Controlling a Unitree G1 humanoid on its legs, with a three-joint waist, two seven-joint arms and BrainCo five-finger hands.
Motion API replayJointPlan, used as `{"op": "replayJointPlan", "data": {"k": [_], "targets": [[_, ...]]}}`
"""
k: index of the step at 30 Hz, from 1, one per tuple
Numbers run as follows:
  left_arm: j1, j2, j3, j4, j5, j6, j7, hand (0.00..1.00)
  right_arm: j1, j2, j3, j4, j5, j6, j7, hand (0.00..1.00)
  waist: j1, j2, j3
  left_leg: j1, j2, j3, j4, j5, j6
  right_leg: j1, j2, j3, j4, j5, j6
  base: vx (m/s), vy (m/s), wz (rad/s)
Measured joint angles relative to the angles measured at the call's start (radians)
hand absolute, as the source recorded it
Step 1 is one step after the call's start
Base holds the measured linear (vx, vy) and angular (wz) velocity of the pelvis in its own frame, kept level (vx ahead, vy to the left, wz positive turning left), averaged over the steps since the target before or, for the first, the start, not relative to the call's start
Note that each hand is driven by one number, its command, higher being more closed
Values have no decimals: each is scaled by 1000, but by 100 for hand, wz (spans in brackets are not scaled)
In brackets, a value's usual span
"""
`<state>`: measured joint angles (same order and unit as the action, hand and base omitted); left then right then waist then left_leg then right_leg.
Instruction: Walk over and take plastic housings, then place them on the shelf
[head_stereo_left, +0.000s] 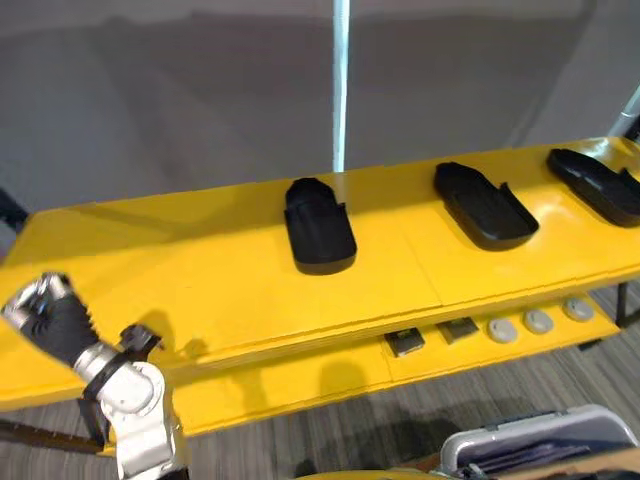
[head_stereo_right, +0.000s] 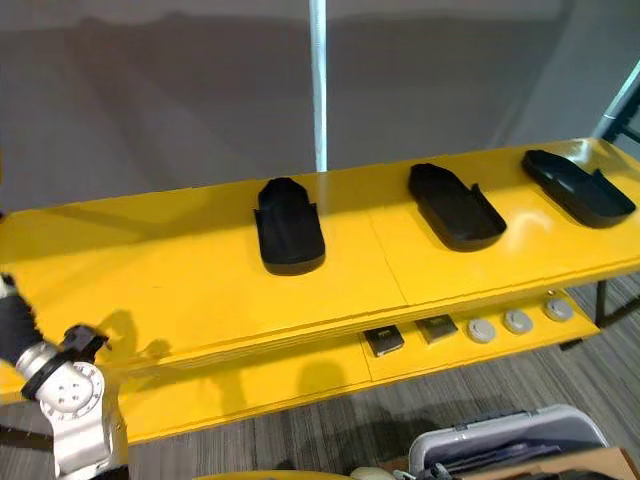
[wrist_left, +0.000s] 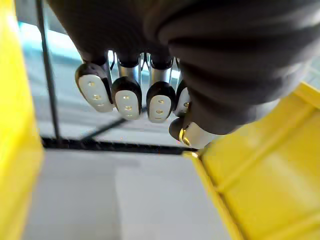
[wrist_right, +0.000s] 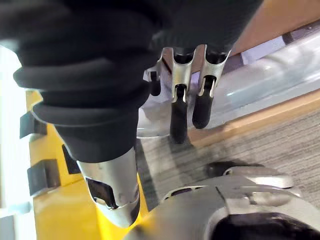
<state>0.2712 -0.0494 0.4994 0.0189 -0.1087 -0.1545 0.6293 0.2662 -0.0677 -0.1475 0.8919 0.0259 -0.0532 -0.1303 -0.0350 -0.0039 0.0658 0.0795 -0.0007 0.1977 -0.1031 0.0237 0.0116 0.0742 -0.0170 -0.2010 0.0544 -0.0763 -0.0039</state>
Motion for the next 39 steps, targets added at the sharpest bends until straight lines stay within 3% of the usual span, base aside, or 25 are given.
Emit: {"op": "replayJointPlan", "data": {"k": [1,4,8,11,16,22,29,31,33,35,37,39], "targets": [[10,-17,3,93,-12,27,-33,0,5,7,1,-26,0,2,0,0,-1,-2,-1,5,-1,-3,0,1,-2,4,-2,-5,6,-2,2,48,0,7],[22,-19,-30,318,-15,79,-123,0,14,23,-1,-44,1,29,-3,0,-2,-13,-9,14,-2,-3,0,3,-4,10,-5,-7,19,-15,2,40,-3,3],[22,-14,-114,552,-14,102,-258,0,21,31,-4,-49,2,31,-2,0,-4,-23,-16,19,-2,-5,0,1,-6,9,-5,-5,30,-26,3,0,0,0],[20,-12,-150,635,13,107,-303,0,22,31,-10,-50,2,29,0,0,-4,-19,-16,21,0,-5,0,-1,-9,7,-2,-1,30,-30,2,-8,-18,-3],[10,-2,-245,722,97,108,-330,0,6,30,-41,-39,2,18,0,0,-7,-2,-14,12,3,-1,0,-5,-13,-14,3,12,29,-36,3,-6,-19,-7],[-30,38,-312,785,188,112,-348,0,-13,27,-41,-27,2,18,0,0,-9,-3,-15,11,10,26,1,-8,-19,-35,13,45,30,-32,-8,82,-16,-17],[-58,56,-363,815,223,116,-369,0,-48,22,-41,-9,1,16,-1,0,-38,3,-1,22,16,55,8,-12,-25,-28,20,69,33,-37,-12,69,-24,-12],[-72,55,-377,815,231,116,-370,0,-59,21,-41,-13,1,11,-1,0,-35,-3,18,10,17,55,54,-28,-46,-44,17,93,58,-44,-14,-4,-37,-28],[-84,57,-376,804,230,115,-369,0,-85,23,-38,-13,1,13,-1,0,-29,-14,26,-48,17,7,150,-49,-43,-85,12,136,85,-45,-16,-45,-77,-57],[-99,44,-375,804,226,114,-367,0,-125,19,-28,-15,1,1,-1,0,-13,4,39,-103,22,-149,231,-99,-50,-138,29,199,117,-41,-16,-32,-87,-85],[-111,30,-376,806,222,113,-367,0,-139,16,-28,-17,1,-9,-1,0,-8,19,44,-102,37,-188,235,-144,-54,-160,52,236,123,-36,-8,-41,12,-76],[-126,30,-375,808,218,113,-367,0,-139,23,-26,-20,1,-9,-1,0,-13,13,47,-100,41,-159,235,-152,-52,-170,54,270,123,-28,5,-46,61,-59]]}}
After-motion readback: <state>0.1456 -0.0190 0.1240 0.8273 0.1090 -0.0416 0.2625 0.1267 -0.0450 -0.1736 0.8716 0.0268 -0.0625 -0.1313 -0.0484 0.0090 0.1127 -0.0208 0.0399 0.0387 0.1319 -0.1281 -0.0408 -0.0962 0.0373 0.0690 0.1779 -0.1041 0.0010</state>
